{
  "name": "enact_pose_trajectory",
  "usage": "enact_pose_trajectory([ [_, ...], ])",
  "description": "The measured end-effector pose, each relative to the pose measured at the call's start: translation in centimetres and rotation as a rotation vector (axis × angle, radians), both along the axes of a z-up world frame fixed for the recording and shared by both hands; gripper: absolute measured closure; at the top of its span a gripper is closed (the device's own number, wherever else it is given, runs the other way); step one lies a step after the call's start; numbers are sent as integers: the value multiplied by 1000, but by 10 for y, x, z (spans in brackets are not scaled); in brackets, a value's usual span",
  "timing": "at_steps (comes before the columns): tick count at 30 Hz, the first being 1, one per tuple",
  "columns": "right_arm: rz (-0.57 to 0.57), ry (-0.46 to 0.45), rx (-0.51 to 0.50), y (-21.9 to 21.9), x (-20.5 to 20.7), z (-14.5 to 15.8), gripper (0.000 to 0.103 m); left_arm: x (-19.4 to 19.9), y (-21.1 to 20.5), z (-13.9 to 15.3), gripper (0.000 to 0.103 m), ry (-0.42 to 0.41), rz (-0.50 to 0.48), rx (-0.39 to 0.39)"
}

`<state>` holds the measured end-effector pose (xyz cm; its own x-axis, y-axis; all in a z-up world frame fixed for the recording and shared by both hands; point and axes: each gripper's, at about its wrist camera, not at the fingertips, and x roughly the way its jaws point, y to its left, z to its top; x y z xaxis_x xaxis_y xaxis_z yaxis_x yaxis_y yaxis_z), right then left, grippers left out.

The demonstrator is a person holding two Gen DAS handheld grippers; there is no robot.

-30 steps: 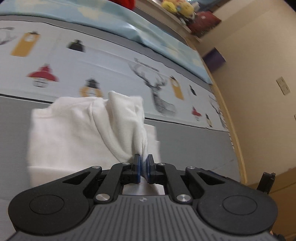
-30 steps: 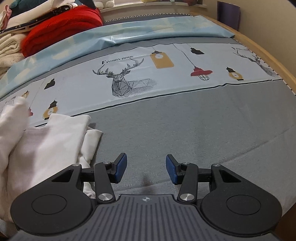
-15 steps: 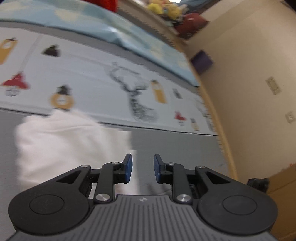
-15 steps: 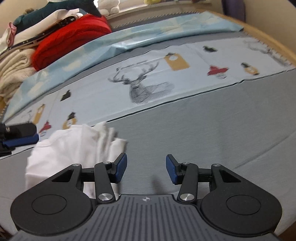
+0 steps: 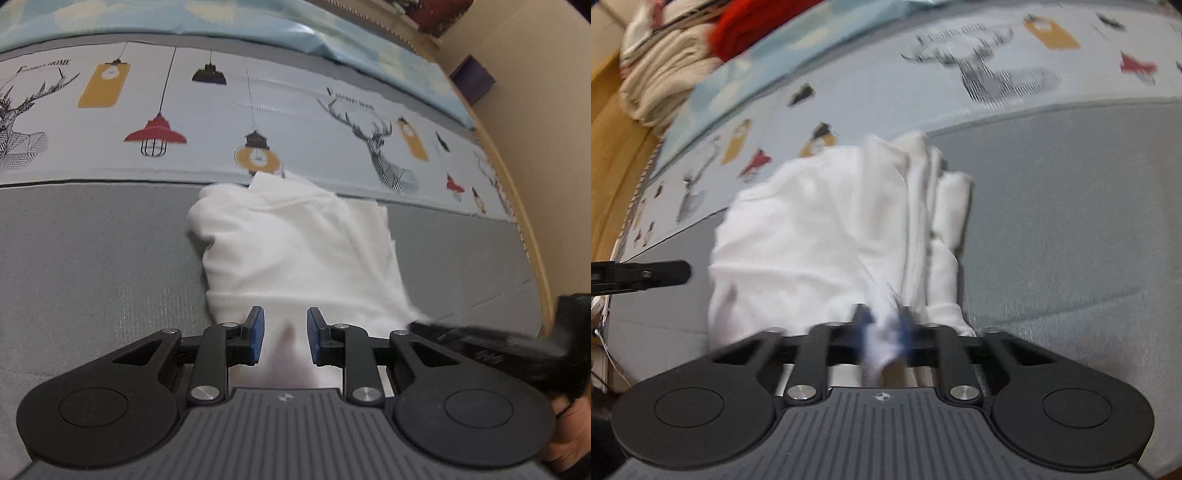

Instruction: Fold small clothes

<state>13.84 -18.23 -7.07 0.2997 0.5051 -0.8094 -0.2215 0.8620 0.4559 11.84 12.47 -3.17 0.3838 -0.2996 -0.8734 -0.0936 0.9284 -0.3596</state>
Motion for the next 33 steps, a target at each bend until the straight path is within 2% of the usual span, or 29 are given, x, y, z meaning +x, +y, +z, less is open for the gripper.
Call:
enact_pose_trajectory([
  [5,-20,-99,102,-35,-14,36,92,-1,-22,-3,77,16,-113,-1],
  [7,-7,-116,92,-45,-19,41,92,-2,-33,-7,77,26,-174,-2],
  [9,22,-88,29,-51,-24,36,92,-3,-44,-19,77,57,-242,12],
  [12,83,23,-89,-49,-25,11,89,-7,-57,-46,77,121,-316,93],
  [13,87,33,-139,-47,-23,5,88,-9,-58,-54,77,139,-331,109],
  [15,51,-18,-190,-46,-19,8,86,-12,-56,-61,77,136,-339,101],
  [17,-36,-53,-132,-54,-9,15,68,-12,-48,-59,77,127,-321,64],
  [20,-166,-103,-19,-63,2,20,55,-13,-23,-52,76,82,-244,-52],
  [22,-202,-97,13,-61,10,12,55,-12,2,-48,76,35,-153,-107],
  [24,-216,-51,0,-51,21,1,55,-11,27,-49,76,16,-58,-155],
  [26,-232,-53,17,-40,31,0,54,-7,45,-49,76,10,10,-142],
  [28,-235,-44,6,-29,46,-6,54,-3,56,-49,76,2,42,-140],
  [32,-257,-17,-31,-13,64,-20,54,7,70,-55,76,1,78,-193],
  [33,-262,-12,-30,-13,66,-22,54,10,69,-54,73,-5,82,-200],
])
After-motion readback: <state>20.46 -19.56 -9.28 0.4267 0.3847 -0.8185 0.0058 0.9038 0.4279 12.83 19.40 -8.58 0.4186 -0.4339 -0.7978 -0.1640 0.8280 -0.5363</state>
